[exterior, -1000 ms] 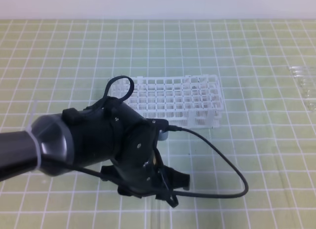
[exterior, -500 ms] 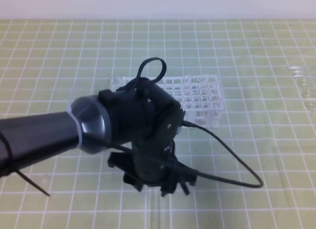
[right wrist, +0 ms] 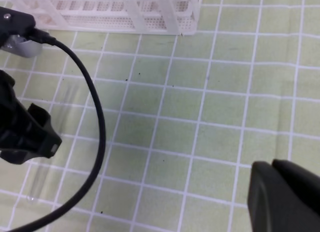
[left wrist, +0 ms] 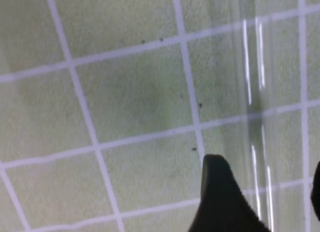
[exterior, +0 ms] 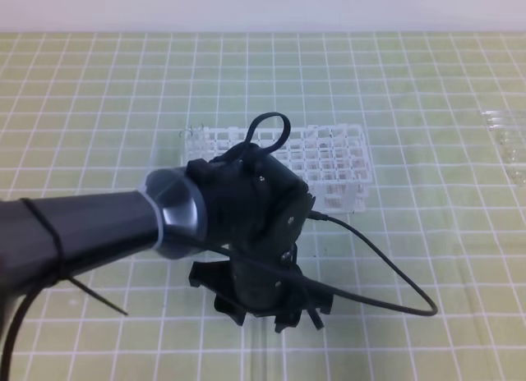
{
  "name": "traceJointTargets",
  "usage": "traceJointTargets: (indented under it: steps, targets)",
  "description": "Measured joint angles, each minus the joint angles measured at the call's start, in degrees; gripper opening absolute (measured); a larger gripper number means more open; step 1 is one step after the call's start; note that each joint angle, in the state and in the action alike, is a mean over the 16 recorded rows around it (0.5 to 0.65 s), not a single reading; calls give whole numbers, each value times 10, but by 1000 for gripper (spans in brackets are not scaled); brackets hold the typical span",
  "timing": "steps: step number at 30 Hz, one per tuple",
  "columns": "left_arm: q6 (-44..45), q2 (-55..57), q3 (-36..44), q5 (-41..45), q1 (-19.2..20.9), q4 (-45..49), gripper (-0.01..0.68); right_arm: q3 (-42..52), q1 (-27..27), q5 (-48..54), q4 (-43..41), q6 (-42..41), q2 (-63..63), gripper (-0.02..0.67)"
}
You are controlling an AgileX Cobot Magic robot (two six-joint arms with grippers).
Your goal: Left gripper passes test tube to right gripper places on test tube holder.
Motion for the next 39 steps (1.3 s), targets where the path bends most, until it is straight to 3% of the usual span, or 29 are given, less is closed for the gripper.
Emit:
traceJointTargets:
  steps: [22, 39]
  targets:
    - [-7, 38, 0, -3, -16, -7, 341, 0, 0, -3, 0, -1, 0, -16]
    - [-20, 40, -1, 4, -25, 22, 243, 0, 0, 0, 0, -1, 0, -16]
